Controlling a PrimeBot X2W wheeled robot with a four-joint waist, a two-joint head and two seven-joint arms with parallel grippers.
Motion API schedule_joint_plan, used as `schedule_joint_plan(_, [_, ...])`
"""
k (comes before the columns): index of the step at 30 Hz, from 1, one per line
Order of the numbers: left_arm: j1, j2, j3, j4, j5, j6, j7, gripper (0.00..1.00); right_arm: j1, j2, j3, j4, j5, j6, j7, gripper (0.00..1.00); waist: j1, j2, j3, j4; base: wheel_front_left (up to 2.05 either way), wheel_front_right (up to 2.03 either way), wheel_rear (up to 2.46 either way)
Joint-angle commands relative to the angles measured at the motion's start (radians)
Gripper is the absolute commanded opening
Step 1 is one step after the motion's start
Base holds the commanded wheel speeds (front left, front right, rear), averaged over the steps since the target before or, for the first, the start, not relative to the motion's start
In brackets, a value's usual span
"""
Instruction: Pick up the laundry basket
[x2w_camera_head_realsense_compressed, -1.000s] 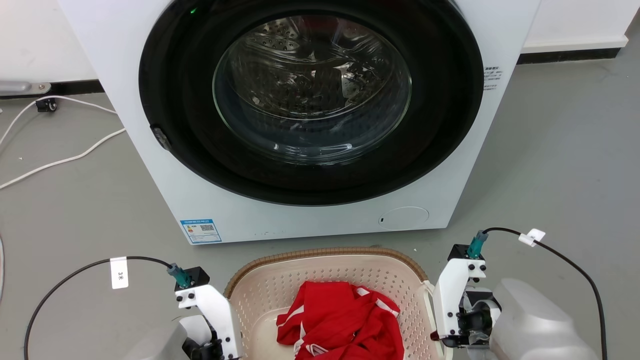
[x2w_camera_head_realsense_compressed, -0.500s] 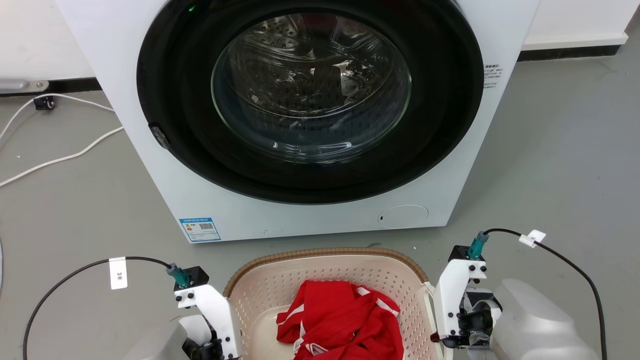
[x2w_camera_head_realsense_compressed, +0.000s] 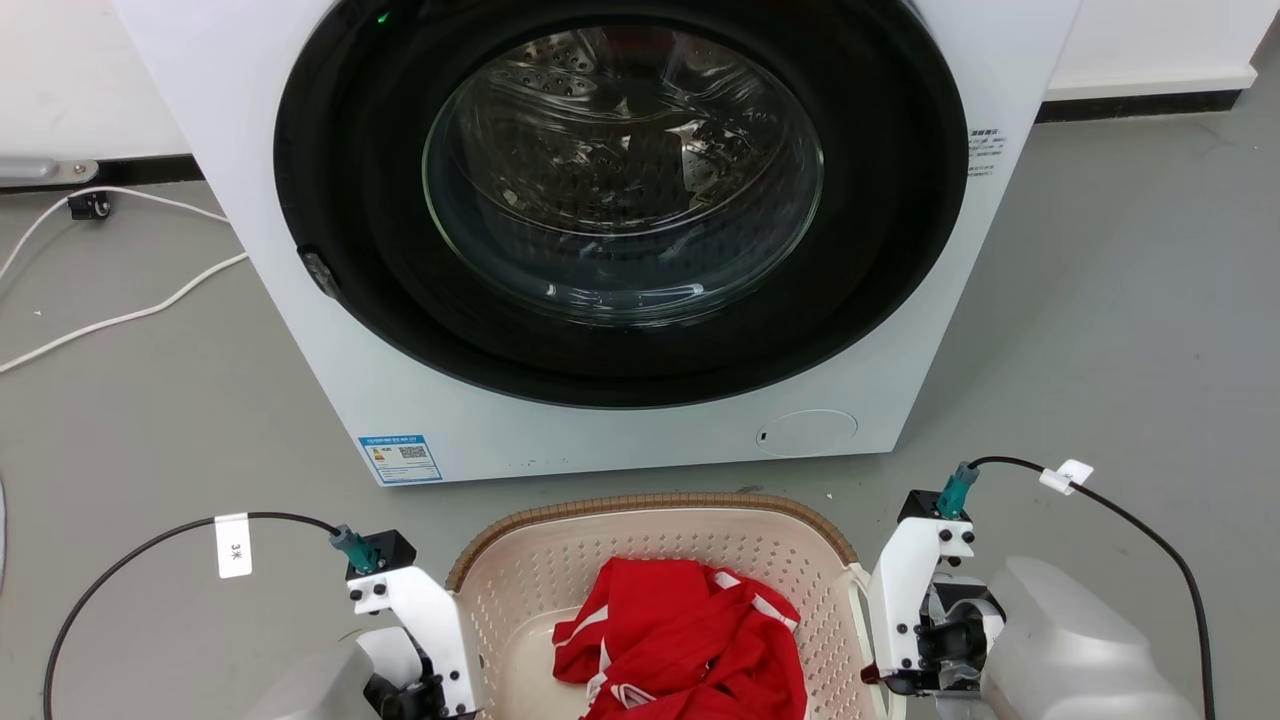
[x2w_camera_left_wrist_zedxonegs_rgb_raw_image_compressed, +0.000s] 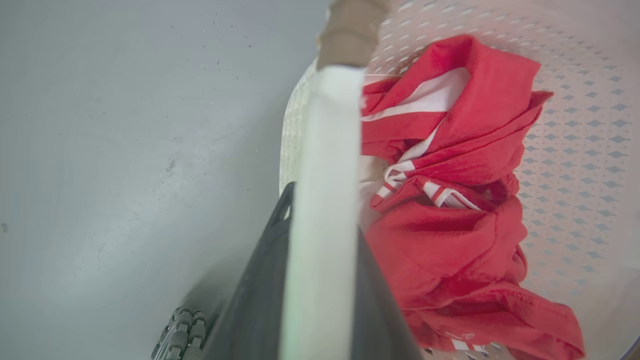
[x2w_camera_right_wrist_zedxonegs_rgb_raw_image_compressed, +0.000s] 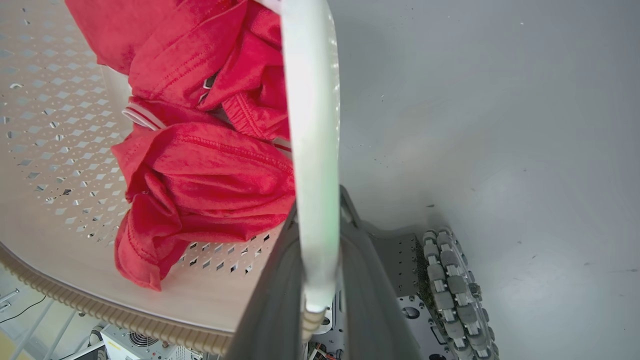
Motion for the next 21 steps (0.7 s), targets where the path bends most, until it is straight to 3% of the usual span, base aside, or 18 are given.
schedule_joint_plan(1, [-0.022, -0.004, 0.004, -0.004, -0.012, -0.004, -0.009, 0.00, 0.014, 0.006, -0.003, -0.002, 0.003, 0.003, 0.006, 0.00, 0.0000, 0.0000, 0.000, 0.000, 0.00, 0.00, 0.00])
schedule_joint_plan(21, [-0.044, -0.002, 0.006, 0.009, -0.033, -0.004, -0.026, 0.00, -0.013, 0.005, -0.031, -0.001, -0.013, 0.003, -0.007, 0.00, 0.0000, 0.0000, 0.004, 0.003, 0.00, 0.00, 0.00])
